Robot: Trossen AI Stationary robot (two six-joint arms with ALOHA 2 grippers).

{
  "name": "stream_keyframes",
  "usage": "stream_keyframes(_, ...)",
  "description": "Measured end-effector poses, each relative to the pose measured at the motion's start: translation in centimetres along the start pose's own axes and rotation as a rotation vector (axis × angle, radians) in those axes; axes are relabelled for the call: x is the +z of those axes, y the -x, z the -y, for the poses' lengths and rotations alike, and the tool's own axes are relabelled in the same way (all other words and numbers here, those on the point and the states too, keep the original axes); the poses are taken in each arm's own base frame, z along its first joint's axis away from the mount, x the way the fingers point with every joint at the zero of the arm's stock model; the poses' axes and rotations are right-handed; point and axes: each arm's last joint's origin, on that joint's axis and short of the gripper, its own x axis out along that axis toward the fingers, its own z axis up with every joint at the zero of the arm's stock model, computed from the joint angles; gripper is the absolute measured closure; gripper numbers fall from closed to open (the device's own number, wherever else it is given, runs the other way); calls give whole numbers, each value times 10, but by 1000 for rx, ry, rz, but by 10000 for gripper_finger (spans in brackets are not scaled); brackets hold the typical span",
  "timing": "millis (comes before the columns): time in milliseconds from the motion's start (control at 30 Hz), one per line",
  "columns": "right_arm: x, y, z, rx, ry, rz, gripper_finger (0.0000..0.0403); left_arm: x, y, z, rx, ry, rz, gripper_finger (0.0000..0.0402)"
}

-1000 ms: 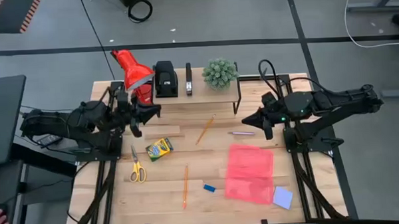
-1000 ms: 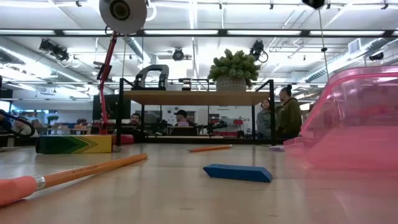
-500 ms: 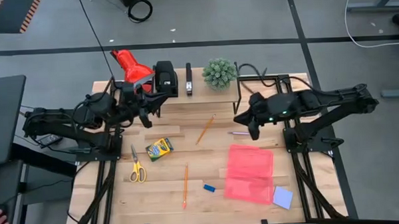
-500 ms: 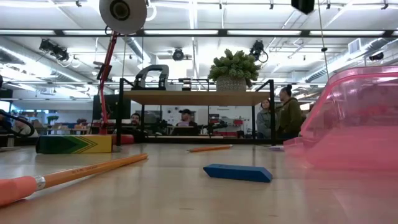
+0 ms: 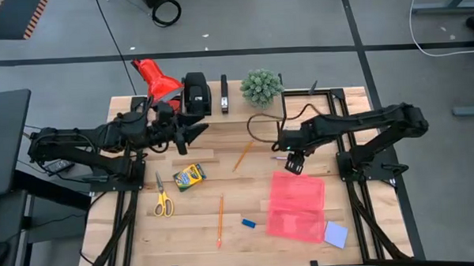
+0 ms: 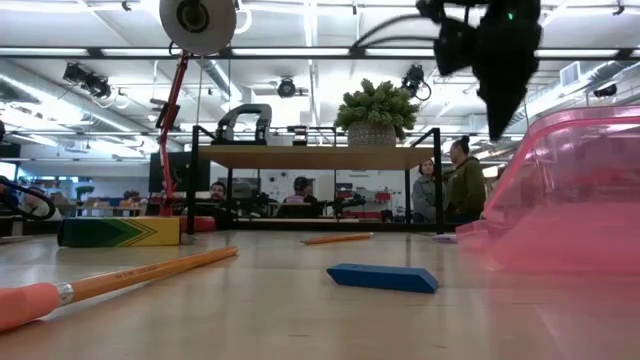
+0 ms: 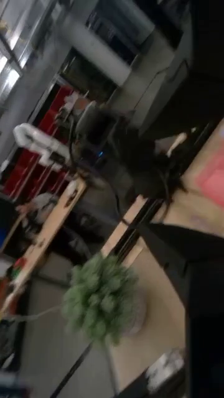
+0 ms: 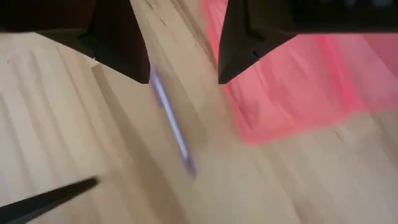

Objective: Pack school essentials
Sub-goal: Put the purple pen into the pink supply box

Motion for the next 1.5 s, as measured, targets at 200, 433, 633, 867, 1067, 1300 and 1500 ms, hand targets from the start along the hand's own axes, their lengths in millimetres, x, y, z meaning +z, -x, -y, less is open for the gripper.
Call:
stream_keyframes(200,-16,-33,11,33,152,-103,185,-6,1,0,7,6,-59,89)
stream_keyframes(433,-36,-52,22,77,349,-68,184,-5,0,-2,22,-3,-52,90)
stream_keyframes(633,-36,-67,30,73,333,-46,185,-5,0,-3,32,-12,-49,94)
stream_keyframes(867,-28,-84,43,41,263,-130,185,-5,0,-3,32,-49,-50,93)
stream_keyframes(1067,-25,-90,50,33,224,-152,185,-5,0,-3,35,-57,-47,93)
stream_keyframes(1300,-18,-91,48,59,225,-80,185,-5,0,-4,63,-62,-32,93)
stream_keyframes(1500,-7,-91,45,56,239,41,185,-5,0,-4,65,-62,-32,93)
